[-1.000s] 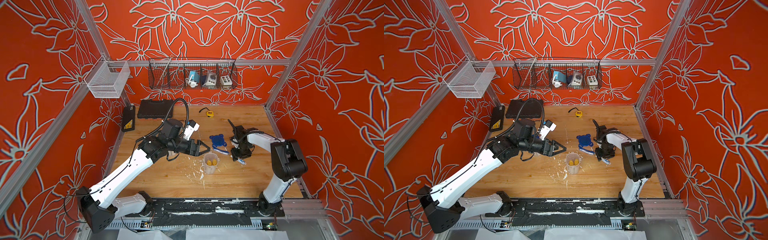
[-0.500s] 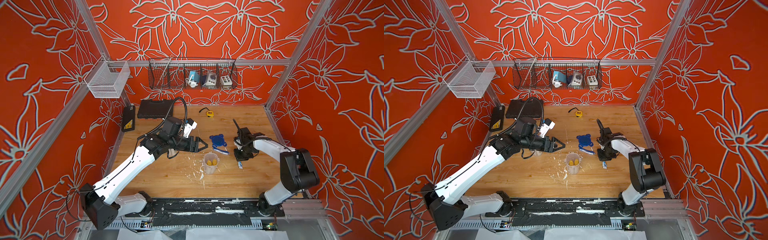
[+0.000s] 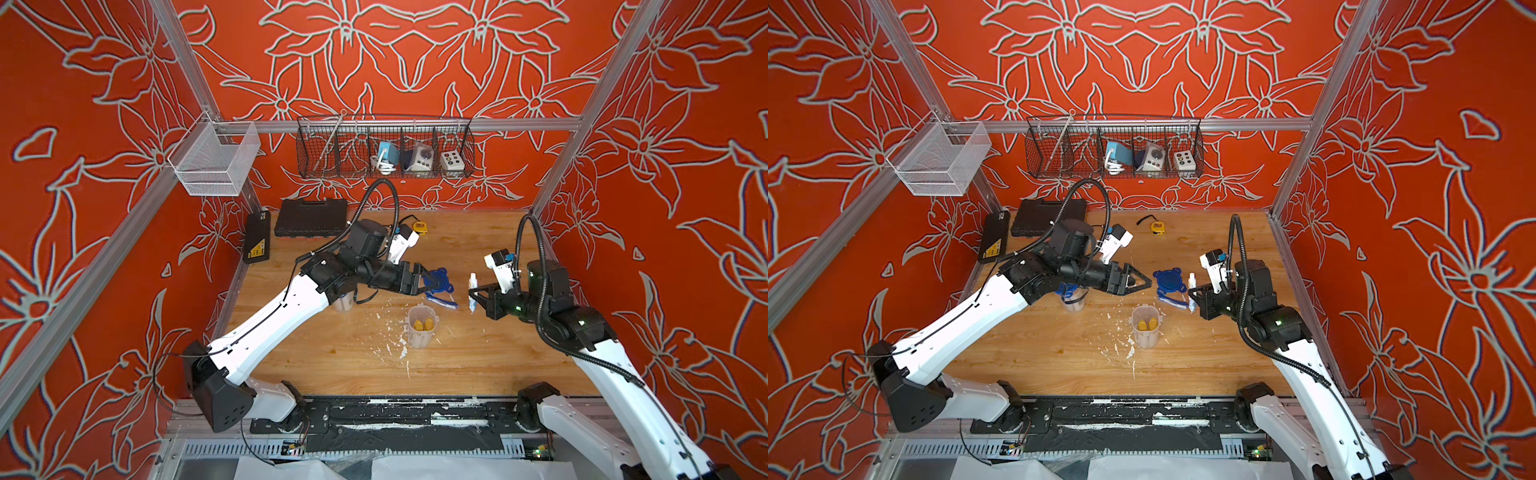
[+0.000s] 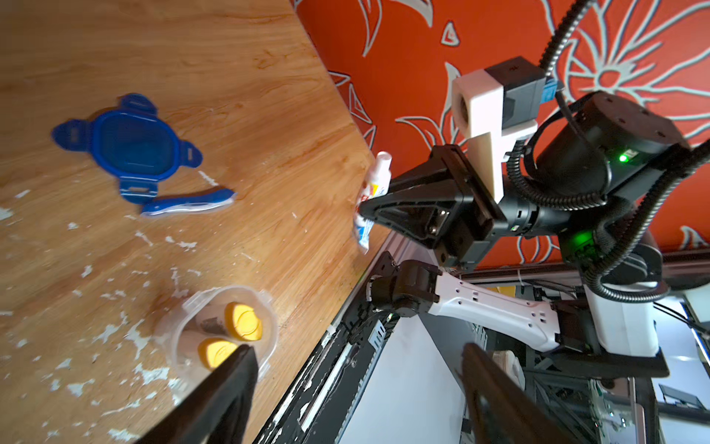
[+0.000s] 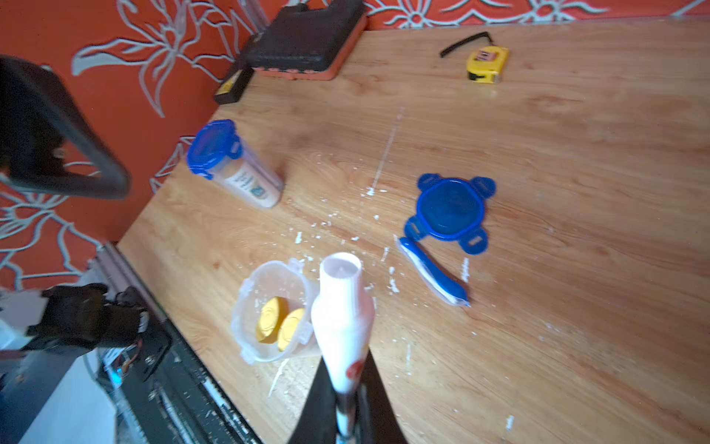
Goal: Pack away toiletry kits
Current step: Place the toiletry item into the container.
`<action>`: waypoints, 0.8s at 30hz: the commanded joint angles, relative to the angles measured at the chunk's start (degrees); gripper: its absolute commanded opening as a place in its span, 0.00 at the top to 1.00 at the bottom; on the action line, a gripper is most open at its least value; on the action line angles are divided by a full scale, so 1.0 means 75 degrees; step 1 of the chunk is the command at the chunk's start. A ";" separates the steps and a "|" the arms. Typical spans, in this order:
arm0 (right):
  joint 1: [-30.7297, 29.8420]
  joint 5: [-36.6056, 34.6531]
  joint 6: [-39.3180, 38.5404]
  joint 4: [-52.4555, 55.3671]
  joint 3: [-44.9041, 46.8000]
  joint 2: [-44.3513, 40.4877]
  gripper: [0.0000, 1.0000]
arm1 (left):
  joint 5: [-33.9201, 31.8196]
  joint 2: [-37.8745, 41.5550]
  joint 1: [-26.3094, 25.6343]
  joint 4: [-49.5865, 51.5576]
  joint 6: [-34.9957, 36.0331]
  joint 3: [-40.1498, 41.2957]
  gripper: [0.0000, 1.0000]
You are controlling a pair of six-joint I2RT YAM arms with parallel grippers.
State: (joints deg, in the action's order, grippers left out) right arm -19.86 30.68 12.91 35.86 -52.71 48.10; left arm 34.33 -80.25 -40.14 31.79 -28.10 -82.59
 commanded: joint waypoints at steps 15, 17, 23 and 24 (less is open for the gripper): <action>-0.1531 0.0750 0.1019 -0.1306 -0.0373 0.0609 0.92 | -0.0597 -0.1096 -0.0671 -0.0766 0.0159 -0.0265 0.44; -0.1572 0.0729 0.1054 -0.1350 -0.0312 0.0570 0.92 | -0.0592 -0.1072 -0.0671 -0.0903 0.0102 -0.0130 0.54; -0.1653 0.0760 0.1028 -0.1342 -0.0219 0.0525 0.92 | -0.0396 -0.1020 -0.0671 -0.1261 -0.0011 0.0205 0.65; -0.1652 0.0772 0.0997 -0.1319 -0.0222 0.0524 0.92 | -0.0404 -0.1040 -0.0671 -0.1242 0.0000 0.0206 0.65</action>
State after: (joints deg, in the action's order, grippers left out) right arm -31.88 35.00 20.40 28.80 -53.60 52.90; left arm 30.37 -87.92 -44.71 23.83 -28.38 -81.93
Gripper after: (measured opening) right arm 0.103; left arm 0.352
